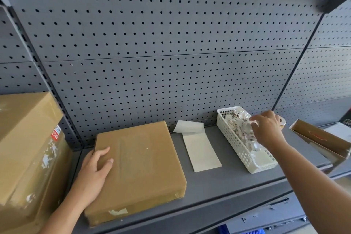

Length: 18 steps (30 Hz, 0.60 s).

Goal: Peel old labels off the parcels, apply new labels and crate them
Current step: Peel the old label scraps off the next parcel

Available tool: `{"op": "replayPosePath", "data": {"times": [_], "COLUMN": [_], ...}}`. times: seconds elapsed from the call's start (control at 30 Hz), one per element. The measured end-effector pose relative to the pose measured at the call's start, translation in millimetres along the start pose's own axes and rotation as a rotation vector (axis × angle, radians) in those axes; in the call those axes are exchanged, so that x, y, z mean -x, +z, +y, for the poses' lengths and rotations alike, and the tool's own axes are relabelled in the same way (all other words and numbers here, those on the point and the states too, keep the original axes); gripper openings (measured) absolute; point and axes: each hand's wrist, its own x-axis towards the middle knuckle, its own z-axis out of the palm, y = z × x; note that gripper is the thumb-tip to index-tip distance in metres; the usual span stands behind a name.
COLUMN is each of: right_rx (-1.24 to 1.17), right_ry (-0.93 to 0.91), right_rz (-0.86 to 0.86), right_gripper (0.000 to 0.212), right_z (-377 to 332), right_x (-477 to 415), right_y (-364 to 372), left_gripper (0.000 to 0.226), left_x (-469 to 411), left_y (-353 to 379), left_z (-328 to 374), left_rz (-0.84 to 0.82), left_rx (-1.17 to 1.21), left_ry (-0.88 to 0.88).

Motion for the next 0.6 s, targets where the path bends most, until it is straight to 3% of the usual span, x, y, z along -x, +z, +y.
{"op": "replayPosePath", "data": {"times": [0.17,0.27,0.4,0.6], "right_rx": [-0.263,-0.299,-0.263,-0.12], "right_ry": [0.084,0.111,0.086,0.045], "right_rz": [0.041,0.054,0.034,0.079], "right_gripper": [0.034,0.026,0.007,0.014], "right_z": [-1,-2,6,18], "right_x": [4,4,3,15], "right_y": [5,6,9,13], "left_gripper": [0.037,0.037,0.037,0.037], "left_x": [1,2,2,1], "left_y": [0,0,1,0], "left_z": [4,5,6,5], "left_rz": [0.004,-0.002,-0.002,0.001], "left_rx": [-0.009,-0.007,-0.012,-0.008], "left_ry": [-0.007,-0.016,-0.017,-0.019]}}
